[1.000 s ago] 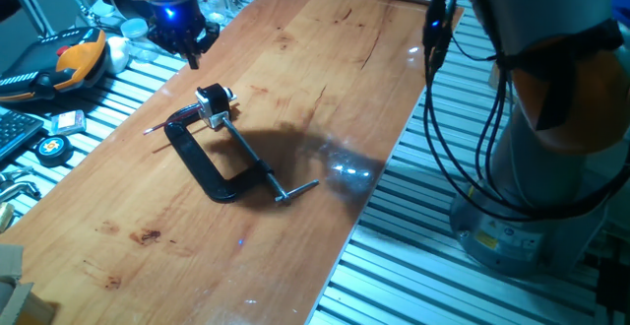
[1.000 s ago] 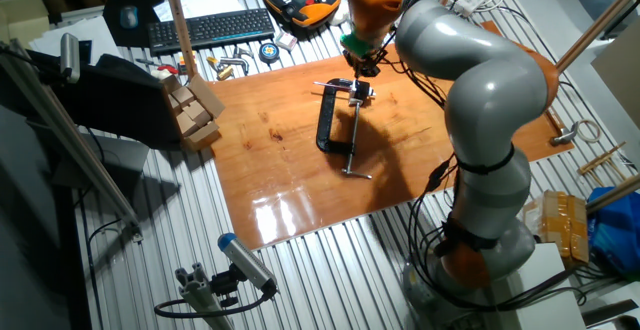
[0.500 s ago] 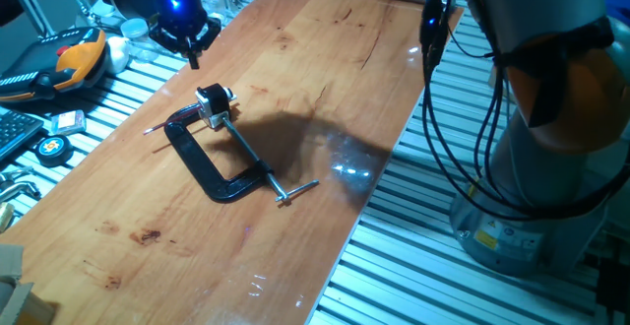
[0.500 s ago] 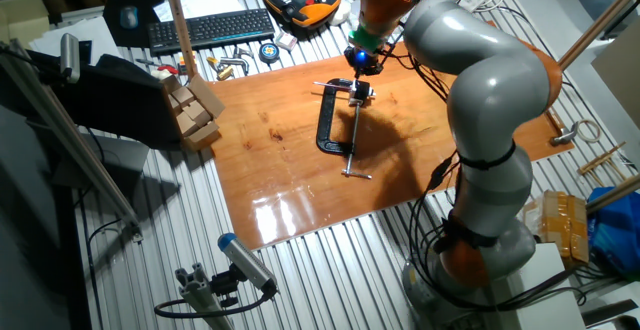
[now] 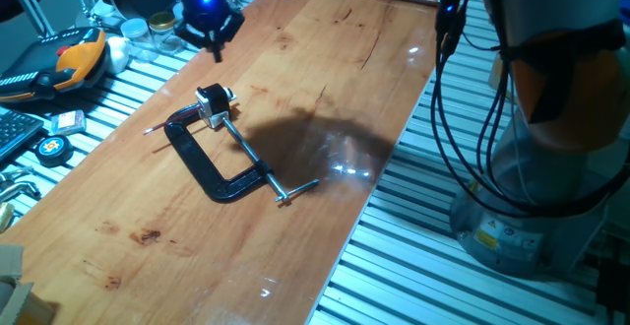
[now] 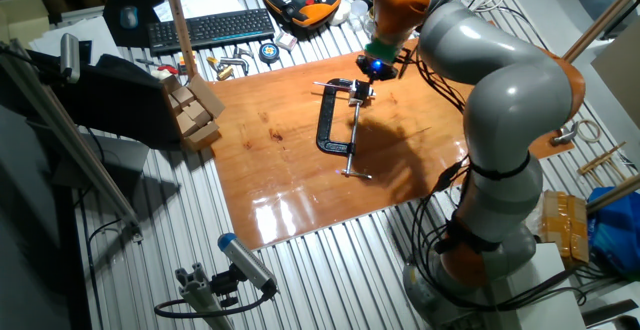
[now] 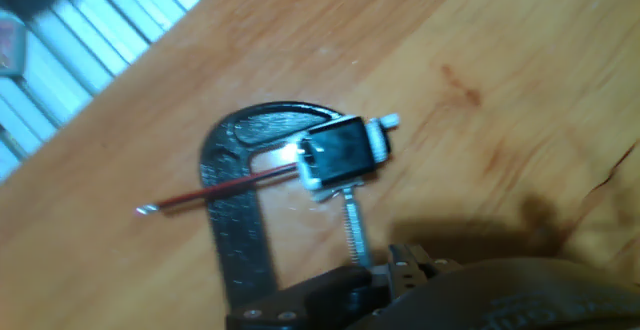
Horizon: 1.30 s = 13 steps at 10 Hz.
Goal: Insert the pencil into the pencil sharpener
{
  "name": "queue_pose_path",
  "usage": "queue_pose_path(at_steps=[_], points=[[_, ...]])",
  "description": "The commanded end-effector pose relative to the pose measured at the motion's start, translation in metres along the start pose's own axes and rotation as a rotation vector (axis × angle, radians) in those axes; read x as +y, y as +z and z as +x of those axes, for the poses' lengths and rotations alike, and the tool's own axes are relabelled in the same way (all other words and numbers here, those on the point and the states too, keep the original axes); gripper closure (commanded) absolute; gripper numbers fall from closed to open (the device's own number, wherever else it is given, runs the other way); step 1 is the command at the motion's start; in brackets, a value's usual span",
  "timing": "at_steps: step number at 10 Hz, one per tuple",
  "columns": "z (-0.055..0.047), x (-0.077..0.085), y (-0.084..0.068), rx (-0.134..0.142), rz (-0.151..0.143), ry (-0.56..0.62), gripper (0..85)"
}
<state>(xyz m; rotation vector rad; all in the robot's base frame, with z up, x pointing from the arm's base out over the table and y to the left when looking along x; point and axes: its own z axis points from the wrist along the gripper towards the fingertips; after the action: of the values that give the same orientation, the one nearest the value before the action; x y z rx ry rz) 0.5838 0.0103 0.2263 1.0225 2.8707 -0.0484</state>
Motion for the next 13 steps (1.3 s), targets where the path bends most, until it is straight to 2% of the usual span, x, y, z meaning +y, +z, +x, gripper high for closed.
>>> queue_pose_path(at_steps=[1, 4, 6, 7, 9, 10, 13], points=[[0.000, -0.003, -0.002, 0.000, -0.072, -0.805, 85.0], [0.003, -0.007, -0.007, 0.028, -0.080, -0.862, 85.0], [0.004, -0.008, -0.007, 0.052, -0.112, -0.846, 85.0], [0.006, -0.008, -0.006, 0.053, -0.117, -0.842, 85.0], [0.010, -0.007, -0.004, 0.044, -0.106, -0.835, 85.0], [0.012, -0.006, -0.003, 0.049, -0.119, -0.823, 85.0], [0.014, -0.007, -0.002, 0.040, -0.110, -0.819, 85.0]])
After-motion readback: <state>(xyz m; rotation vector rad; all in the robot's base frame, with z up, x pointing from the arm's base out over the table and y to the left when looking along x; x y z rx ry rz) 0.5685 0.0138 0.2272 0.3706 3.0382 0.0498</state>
